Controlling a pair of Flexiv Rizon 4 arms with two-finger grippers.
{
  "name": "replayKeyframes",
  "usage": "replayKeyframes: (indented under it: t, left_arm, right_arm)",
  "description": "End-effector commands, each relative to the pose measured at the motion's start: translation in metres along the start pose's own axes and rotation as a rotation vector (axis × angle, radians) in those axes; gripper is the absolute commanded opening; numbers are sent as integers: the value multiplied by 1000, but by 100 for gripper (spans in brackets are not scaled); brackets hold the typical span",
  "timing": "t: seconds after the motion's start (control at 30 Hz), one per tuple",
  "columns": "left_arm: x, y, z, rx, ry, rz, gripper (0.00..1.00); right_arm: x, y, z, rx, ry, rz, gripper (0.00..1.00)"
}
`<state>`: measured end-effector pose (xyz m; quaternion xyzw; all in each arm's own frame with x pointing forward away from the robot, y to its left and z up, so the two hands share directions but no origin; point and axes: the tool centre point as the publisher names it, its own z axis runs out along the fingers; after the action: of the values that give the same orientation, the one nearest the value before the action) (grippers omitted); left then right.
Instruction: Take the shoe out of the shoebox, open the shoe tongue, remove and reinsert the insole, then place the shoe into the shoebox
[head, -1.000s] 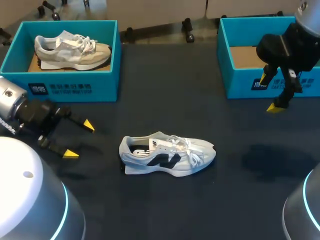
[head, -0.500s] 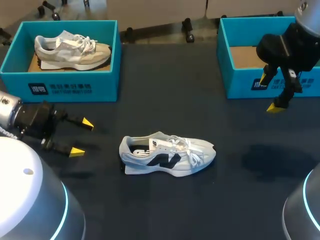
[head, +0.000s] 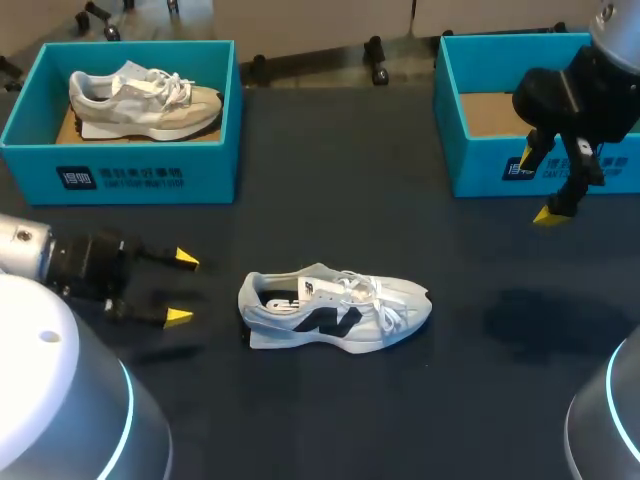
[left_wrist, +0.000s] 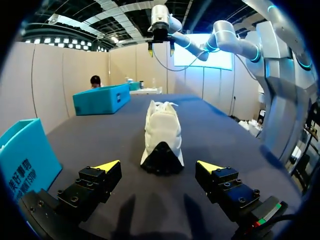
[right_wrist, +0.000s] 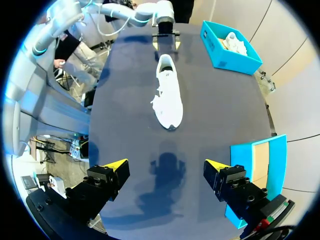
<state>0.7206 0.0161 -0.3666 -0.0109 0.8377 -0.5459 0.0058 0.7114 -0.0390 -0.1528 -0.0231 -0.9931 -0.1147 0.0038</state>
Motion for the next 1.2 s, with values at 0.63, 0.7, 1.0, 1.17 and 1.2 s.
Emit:
replayKeyframes:
  t: [0.63, 0.7, 1.0, 1.17, 1.2]
  left_arm:
    - [-11, 26, 31, 14, -42, 6, 100]
    - [-11, 26, 31, 14, -42, 6, 100]
    - [-9, 24, 31, 13, -29, 14, 100]
    - [-7, 17, 36, 19, -27, 30, 100]
    - [-6, 16, 37, 22, -29, 34, 100]
  right_arm:
    - [-1, 1, 1, 3, 2, 1, 100]
    - [-1, 1, 1, 3, 2, 1, 100]
    - [-1, 1, 1, 3, 2, 1, 100]
    - [-1, 1, 1, 3, 2, 1, 100]
    - [-1, 1, 1, 3, 2, 1, 100]
